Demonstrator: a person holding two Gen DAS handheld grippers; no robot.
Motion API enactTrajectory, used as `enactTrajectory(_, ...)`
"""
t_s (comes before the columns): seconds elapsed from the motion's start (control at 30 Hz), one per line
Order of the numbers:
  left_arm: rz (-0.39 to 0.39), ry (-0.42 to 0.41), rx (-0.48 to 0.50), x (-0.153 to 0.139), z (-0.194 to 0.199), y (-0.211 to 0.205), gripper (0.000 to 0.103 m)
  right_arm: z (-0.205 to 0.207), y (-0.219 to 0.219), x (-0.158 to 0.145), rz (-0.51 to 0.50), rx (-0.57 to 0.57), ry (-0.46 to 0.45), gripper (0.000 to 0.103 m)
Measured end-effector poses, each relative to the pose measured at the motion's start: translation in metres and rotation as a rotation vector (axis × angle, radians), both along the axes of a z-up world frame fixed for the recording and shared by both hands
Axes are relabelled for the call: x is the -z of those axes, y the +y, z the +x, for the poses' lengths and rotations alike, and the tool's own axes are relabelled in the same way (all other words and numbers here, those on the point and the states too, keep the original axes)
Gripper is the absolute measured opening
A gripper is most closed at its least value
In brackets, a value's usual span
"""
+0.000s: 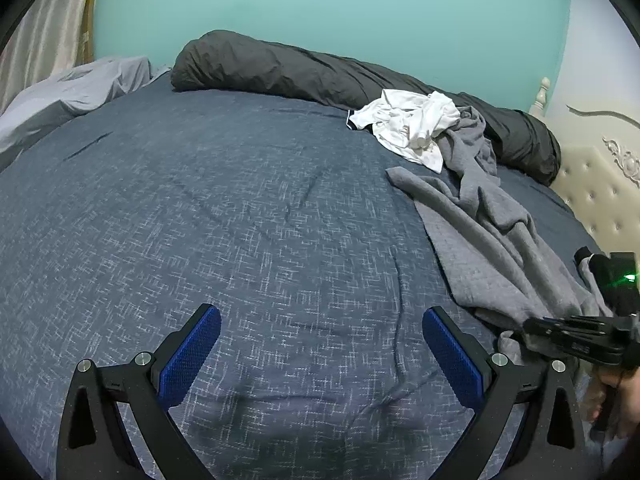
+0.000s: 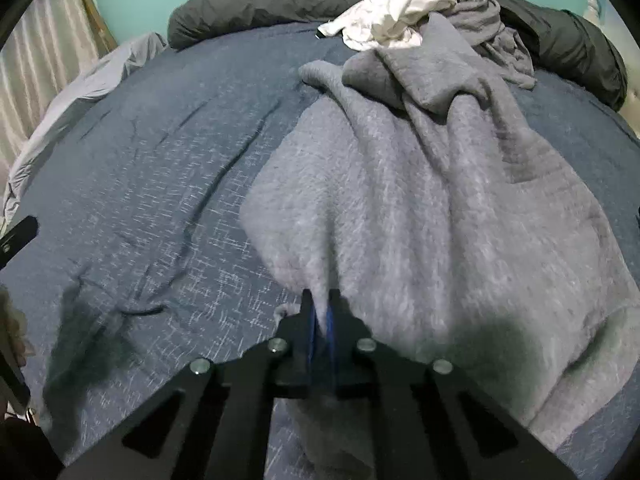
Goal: Fold clothes
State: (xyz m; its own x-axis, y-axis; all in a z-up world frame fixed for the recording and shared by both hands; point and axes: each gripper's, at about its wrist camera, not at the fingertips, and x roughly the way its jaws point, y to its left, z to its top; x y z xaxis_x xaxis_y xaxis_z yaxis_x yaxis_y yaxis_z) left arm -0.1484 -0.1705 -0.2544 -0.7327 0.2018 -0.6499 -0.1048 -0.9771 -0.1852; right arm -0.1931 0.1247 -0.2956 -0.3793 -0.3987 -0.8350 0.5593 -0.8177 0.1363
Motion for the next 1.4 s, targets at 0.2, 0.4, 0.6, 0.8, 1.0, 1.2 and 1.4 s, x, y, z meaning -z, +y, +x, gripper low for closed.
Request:
enactTrajectory(0.2,0.0,0.004,-0.013,-0.004,0.013,-0.007,0.103,0.045,0.011,-0.019,-0.007,-0.13,0.008,0.004)
enactTrajectory(0.4,-0.009,0.025,-0.013,-0.014,0.04,-0.008,0.103,0.099,0.05,-0.041,0.031,-0.218,0.003,0.004)
enactTrajectory(0.6,-0.019,0.041,0.022,-0.025,0.067,0.002,0.103,0.139,0.099,-0.053,0.024,-0.23,0.006,0.003)
enactTrajectory(0.8,-0.02,0.039,0.068,-0.026,0.085,0.016,0.103,0.161,0.146,-0.049,0.047,-0.198,0.0,0.002)
enactTrajectory(1.0,-0.014,0.017,0.089,-0.02,0.08,0.022,0.103,0.148,0.183,-0.049,0.029,-0.073,-0.001,0.002)
enactTrajectory(1.2,0.001,0.009,0.123,-0.02,0.068,0.026,0.103,0.13,0.194,-0.058,-0.021,0.034,-0.008,0.004)
enactTrajectory(1.4,0.004,0.021,0.166,-0.024,0.052,0.034,0.103,0.109,0.209,-0.059,-0.154,0.201,-0.007,0.02)
